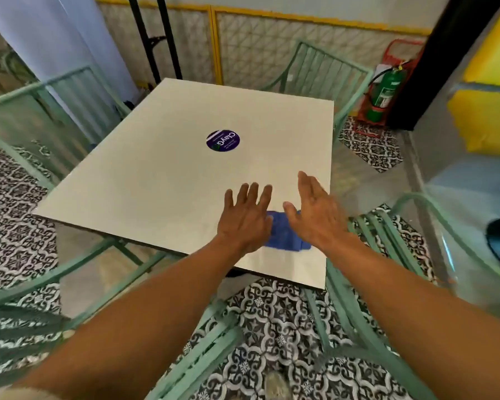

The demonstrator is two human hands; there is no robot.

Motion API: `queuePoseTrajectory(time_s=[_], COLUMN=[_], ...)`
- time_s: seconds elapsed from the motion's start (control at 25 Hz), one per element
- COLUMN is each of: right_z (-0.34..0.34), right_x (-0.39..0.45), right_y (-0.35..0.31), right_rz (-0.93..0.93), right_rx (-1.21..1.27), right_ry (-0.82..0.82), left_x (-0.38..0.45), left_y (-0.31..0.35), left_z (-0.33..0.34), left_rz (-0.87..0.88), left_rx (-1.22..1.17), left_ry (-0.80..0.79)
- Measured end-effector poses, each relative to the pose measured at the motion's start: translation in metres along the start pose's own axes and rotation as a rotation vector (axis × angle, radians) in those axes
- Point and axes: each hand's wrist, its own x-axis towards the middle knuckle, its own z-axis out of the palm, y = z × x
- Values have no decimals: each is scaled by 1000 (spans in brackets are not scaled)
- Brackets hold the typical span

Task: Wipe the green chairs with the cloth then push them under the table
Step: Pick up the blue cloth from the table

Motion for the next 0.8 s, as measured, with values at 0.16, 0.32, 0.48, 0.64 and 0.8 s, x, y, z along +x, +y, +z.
queuePoseTrajectory(time_s=[0.16,0.32,0.48,0.64,0.8], right_z=[56,98,103,94,106], right_x=[0,14,28,6,-38], right_y=[13,26,22,-17,-88], right_rz=[47,19,-58,-123,-203], right_rx=[41,-84,-41,630,835], right_ry=[-265,-471,-540,-591,-565], left_x=[17,25,20,-30,-119], left_y=[0,11,19,7,-28], left_z=[49,84,84,57,34], left_rz=[-62,-178,-396,-935,-1043], left_rx=[-56,-114,-536,-1451,-1661], left_ry=[-263,-310,-263,5,355])
